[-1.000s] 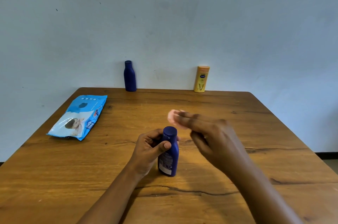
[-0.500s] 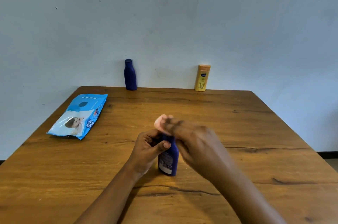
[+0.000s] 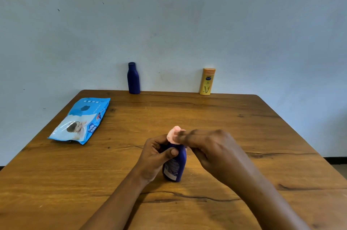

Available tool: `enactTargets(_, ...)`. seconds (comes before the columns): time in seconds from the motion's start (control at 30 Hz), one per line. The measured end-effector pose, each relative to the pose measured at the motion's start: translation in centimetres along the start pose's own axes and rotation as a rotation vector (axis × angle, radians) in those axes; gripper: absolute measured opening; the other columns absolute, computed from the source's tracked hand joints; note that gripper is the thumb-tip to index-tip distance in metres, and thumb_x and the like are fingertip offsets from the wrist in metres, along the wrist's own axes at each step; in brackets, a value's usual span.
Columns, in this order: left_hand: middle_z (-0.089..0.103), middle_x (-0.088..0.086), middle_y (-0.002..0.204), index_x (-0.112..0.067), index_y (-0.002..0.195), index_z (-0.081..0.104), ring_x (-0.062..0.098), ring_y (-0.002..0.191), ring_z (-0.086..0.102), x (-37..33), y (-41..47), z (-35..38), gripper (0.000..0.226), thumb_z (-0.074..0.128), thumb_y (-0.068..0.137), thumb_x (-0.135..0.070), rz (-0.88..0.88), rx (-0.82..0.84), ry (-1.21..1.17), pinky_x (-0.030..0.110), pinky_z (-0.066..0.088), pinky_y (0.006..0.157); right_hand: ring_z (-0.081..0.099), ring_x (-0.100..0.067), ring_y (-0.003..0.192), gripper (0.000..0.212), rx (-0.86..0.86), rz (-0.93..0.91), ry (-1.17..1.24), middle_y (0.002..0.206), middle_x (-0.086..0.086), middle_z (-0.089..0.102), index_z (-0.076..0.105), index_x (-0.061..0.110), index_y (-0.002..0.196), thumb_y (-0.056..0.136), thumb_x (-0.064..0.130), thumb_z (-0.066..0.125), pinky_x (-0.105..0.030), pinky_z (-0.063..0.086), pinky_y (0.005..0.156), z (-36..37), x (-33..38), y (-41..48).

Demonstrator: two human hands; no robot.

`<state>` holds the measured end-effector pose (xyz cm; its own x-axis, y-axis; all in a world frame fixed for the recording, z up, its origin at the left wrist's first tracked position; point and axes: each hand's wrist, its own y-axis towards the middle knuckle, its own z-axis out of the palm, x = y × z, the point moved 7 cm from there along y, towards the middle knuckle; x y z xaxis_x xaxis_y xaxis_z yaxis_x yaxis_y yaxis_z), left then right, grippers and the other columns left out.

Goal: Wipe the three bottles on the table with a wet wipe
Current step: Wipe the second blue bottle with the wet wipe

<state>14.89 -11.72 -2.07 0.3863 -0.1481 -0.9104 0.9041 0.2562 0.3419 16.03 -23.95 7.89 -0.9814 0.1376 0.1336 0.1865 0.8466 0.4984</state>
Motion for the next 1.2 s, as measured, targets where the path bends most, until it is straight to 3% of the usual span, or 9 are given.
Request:
enactTargets(0.3, 0.073, 0.005, 0.094, -0.017, 0.095, 0.075, 0.018, 0.092, 0.066, 1.2, 0.2, -0.7, 0.046, 0.085, 0.06, -0.044, -0.05, -0.031, -0.043, 0.026, 0.052, 0.08, 0.061, -0.011, 0.109, 0.038, -0.09, 0.092, 0.103, 0.114, -0.001, 0.068, 0.069, 0.015, 0.11, 0.074, 0.002, 0.064, -0.02, 0.051, 0.087, 1.7, 0.1, -0.6)
enactTargets(0.43, 0.073, 0.005, 0.09, -0.015, 0.098, 0.073, 0.018, 0.087, 0.066, 0.8, 0.1, -0.8, 0.049, 0.081, 0.063, -0.049, -0.042, -0.038, -0.012, 0.026, 0.051, 0.077, 0.063, 0.001, 0.083, 0.027, 0.006, 0.173, 0.069, 0.1, 0.008, 0.071, 0.068, 0.022, 0.109, 0.086, 0.011, 0.063, -0.01, 0.05, 0.075, -0.9, -0.9, 0.1)
enactTargets(0.53, 0.072, 0.007, 0.089, -0.015, 0.096, 0.073, 0.019, 0.085, 0.067, 1.0, 0.1, -1.0, 0.052, 0.082, 0.06, -0.051, -0.057, -0.046, -0.019, 0.027, 0.052, 0.074, 0.054, 0.009, 0.092, 0.031, -0.089, 0.237, 0.151, 0.113, 0.017, 0.063, 0.059, 0.028, 0.121, 0.093, 0.017, 0.054, -0.001, 0.041, 0.074, -2.3, -1.7, 1.4)
enactTargets(0.63, 0.073, 0.005, 0.091, -0.018, 0.095, 0.075, 0.019, 0.089, 0.066, 1.2, -0.1, -1.2, 0.048, 0.085, 0.058, -0.046, -0.063, -0.05, -0.064, 0.027, 0.052, 0.077, 0.062, -0.004, 0.097, 0.04, 0.047, 0.154, 0.066, 0.118, 0.008, 0.063, 0.059, 0.023, 0.122, 0.086, 0.009, 0.064, -0.015, 0.051, 0.08, 0.7, 0.6, 2.1)
enactTargets(0.73, 0.073, 0.004, 0.092, -0.019, 0.094, 0.075, 0.018, 0.093, 0.066, 1.4, 0.0, -1.2, 0.045, 0.086, 0.058, -0.045, -0.047, -0.042, -0.052, 0.025, 0.052, 0.079, 0.07, -0.013, 0.082, 0.047, 0.024, 0.131, 0.028, 0.099, 0.002, 0.072, 0.07, 0.015, 0.106, 0.064, -0.001, 0.08, -0.024, 0.058, 0.063, 1.8, 0.5, 0.6)
enactTargets(0.87, 0.073, 0.001, 0.088, -0.022, 0.093, 0.075, 0.014, 0.086, 0.067, 1.0, 0.1, -1.4, 0.05, 0.084, 0.054, -0.053, -0.034, -0.069, -0.023, 0.023, 0.052, 0.076, 0.068, -0.007, 0.084, 0.035, -0.018, 0.197, 0.054, 0.102, 0.006, 0.072, 0.068, 0.021, 0.111, 0.08, 0.004, 0.07, -0.023, 0.057, 0.068, 1.1, -1.9, -1.6)
enactTargets(1.0, 0.074, 0.007, 0.089, -0.017, 0.095, 0.074, 0.016, 0.084, 0.069, 0.6, -0.1, -2.8, 0.065, 0.089, 0.043, -0.053, -0.029, -0.194, -0.082, 0.025, 0.056, 0.074, 0.058, 0.014, 0.092, 0.033, -0.187, 0.473, 0.387, 0.098, 0.023, 0.066, 0.062, 0.034, 0.11, 0.088, 0.009, 0.062, -0.005, 0.044, 0.072, 1.3, -5.1, -3.7)
enactTargets(1.1, 0.074, 0.006, 0.091, -0.011, 0.105, 0.061, 0.016, 0.086, 0.069, 0.2, -0.3, -4.7, 0.082, 0.092, 0.038, -0.047, -0.023, -0.341, -0.115, 0.027, 0.057, 0.072, 0.061, 0.012, 0.085, 0.03, -0.298, 0.589, 0.589, 0.088, 0.026, 0.065, 0.067, 0.028, 0.104, 0.087, 0.004, 0.061, -0.005, 0.043, 0.068, 2.6, -6.1, -4.0)
enactTargets(1.2, 0.07, 0.008, 0.099, -0.02, 0.111, 0.06, 0.023, 0.096, 0.066, -0.1, -0.5, -7.9, 0.069, 0.091, 0.051, -0.032, -0.067, -0.447, -0.046, 0.044, 0.056, 0.081, 0.066, 0.002, 0.086, 0.03, -0.286, 0.657, 0.91, 0.089, 0.015, 0.072, 0.069, 0.026, 0.097, 0.089, -0.001, 0.058, -0.011, 0.046, 0.071, 5.5, -6.7, -3.5)
